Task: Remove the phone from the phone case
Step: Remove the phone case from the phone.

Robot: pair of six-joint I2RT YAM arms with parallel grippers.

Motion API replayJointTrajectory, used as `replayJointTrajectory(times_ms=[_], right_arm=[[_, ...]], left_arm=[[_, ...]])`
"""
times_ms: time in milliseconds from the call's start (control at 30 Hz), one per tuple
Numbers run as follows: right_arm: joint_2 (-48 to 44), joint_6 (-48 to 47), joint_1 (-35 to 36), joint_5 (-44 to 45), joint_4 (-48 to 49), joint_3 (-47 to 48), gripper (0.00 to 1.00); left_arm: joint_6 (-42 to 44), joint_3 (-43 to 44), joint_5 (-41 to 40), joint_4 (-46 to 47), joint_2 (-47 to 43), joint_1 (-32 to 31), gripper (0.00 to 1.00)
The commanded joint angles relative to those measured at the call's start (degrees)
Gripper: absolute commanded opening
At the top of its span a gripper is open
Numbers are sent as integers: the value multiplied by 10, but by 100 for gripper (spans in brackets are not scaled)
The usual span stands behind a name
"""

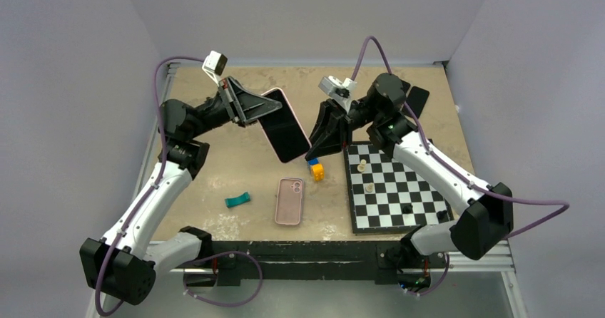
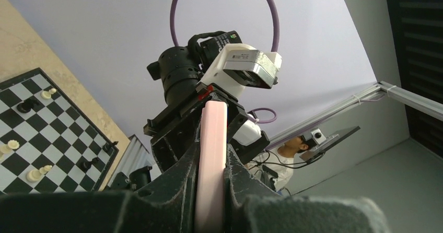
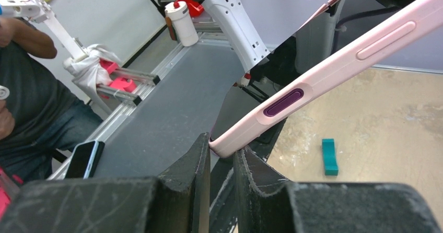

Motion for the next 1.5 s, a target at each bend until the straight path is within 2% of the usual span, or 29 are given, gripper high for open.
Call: replayJointTrajectory(times_ms=[0,233,367,433,567,633,700,800,933,1133,1300,1467], right_arm=[[65,-138,-8,183,-62,26,0],[63,-199,0,208,-124,74,0],[69,-166,-9,255,-163,80,1],[55,-103,-20,291,-153,33,22],[-31,-19,-25,365,-167,-77,52],[-90,10,-34,402,-197,-123,63],[-143,50,-47,423,-222,-158,67],[-211,146,-61,419,-220,-189,67],[-258,254,-61,381,-150,-204,53],[-252,279,-44,369,-133,-176,47],[-225,292,-10,367,-95,-179,35],[-217,285,2,368,-92,-172,35]], left_arm=[[-141,12,19,85,-28,-38,0],[-154,-31,10,97,-13,-39,0],[-141,-33,-1,95,-12,-38,0],[-109,-34,-15,60,-19,-38,0],[-8,-34,-58,-43,-44,-37,0],[48,-31,-87,-95,-58,-36,0],[92,-28,-118,-137,-69,-36,0],[136,-17,-146,-174,-76,-36,0],[153,-15,-152,-191,-77,-36,0],[153,-22,-152,-192,-83,-36,0],[146,-22,-151,-182,-77,-36,0],[144,-22,-144,-177,-75,-37,0]])
